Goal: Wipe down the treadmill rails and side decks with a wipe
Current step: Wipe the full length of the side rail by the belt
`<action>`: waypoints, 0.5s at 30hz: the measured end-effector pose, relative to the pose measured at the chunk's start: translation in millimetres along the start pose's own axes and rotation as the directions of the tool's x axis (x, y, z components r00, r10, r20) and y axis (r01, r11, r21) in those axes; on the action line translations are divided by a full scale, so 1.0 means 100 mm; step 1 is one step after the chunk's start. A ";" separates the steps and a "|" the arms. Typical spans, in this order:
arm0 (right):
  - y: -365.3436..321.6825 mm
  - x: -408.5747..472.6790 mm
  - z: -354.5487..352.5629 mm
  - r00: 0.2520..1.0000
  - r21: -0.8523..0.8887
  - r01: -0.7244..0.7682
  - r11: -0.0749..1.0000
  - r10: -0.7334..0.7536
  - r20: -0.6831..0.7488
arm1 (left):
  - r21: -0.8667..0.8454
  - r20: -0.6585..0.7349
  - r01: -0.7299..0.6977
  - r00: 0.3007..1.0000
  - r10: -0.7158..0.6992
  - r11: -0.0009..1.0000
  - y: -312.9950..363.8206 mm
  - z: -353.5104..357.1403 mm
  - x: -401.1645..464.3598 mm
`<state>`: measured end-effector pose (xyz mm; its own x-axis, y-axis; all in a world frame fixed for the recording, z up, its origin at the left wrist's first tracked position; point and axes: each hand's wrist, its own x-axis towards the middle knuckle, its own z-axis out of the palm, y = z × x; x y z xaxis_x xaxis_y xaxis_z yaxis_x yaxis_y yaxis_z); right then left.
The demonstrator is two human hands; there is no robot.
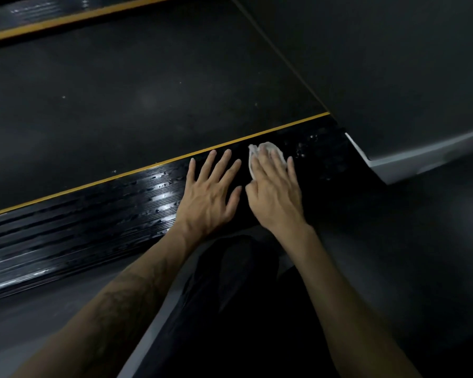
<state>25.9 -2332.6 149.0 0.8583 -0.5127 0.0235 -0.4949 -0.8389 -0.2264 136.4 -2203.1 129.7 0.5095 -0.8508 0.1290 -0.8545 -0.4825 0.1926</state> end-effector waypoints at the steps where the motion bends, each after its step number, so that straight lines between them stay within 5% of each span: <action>1: 0.00 0.06 -0.01 0.999 -0.020 0.004 1.000 -0.004 0.040 | -0.005 -0.008 0.002 1.000 -0.002 1.000 0.00 0.00 0.00; 9: 0.03 -0.01 -0.06 0.993 -0.118 -0.106 0.987 0.111 0.041 | -0.057 -0.016 0.019 1.000 -0.020 0.998 -0.03 0.00 0.03; 15: 0.09 0.21 -0.08 0.994 -0.067 -0.037 0.997 0.044 0.098 | -0.060 -0.003 0.039 0.999 -0.039 0.997 -0.01 -0.02 0.04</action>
<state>38.3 -2352.8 154.7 0.8451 -0.5283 -0.0821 -0.5344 -0.8297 -0.1610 139.8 -2205.6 131.7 0.5427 -0.8306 0.1246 -0.8264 -0.5016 0.2558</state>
